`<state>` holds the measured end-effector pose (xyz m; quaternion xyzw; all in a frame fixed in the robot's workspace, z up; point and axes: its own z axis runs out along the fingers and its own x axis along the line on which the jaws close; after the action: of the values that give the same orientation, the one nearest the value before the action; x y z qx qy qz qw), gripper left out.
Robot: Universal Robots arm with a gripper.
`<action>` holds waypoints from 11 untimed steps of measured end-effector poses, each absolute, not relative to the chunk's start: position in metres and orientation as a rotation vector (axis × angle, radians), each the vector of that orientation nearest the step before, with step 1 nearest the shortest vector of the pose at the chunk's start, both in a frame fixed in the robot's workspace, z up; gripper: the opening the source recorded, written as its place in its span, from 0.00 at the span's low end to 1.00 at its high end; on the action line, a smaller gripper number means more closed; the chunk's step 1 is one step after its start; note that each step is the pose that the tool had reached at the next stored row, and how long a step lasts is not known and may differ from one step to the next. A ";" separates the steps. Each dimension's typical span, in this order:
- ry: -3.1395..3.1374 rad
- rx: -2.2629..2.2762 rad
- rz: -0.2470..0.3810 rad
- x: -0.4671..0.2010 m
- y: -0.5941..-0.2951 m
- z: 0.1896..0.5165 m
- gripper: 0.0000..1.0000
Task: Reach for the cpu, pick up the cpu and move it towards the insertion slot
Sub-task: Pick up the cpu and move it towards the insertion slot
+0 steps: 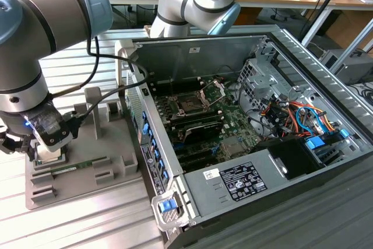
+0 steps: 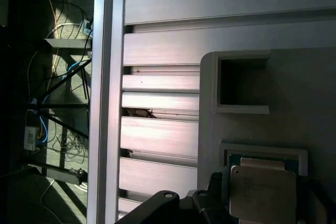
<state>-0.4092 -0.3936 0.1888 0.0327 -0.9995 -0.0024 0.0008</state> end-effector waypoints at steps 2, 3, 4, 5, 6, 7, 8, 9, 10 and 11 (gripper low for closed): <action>-3.138 0.103 -0.008 -0.409 -0.394 0.188 0.66; -3.138 0.104 -0.008 -0.409 -0.394 0.188 0.66; -3.138 0.104 -0.008 -0.409 -0.394 0.188 0.66; -3.138 0.104 -0.008 -0.409 -0.394 0.188 0.66; -3.138 0.104 -0.008 -0.409 -0.394 0.188 0.66; -3.138 0.104 -0.008 -0.409 -0.394 0.188 0.66; -3.138 0.104 -0.008 -0.409 -0.394 0.188 0.66; -3.138 0.104 -0.008 -0.409 -0.394 0.187 0.66; -3.138 0.104 -0.008 -0.409 -0.394 0.187 0.66; -3.138 0.104 -0.008 -0.409 -0.394 0.187 0.66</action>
<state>-0.4092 -0.3936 0.1874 0.0331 -0.9994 -0.0024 0.0008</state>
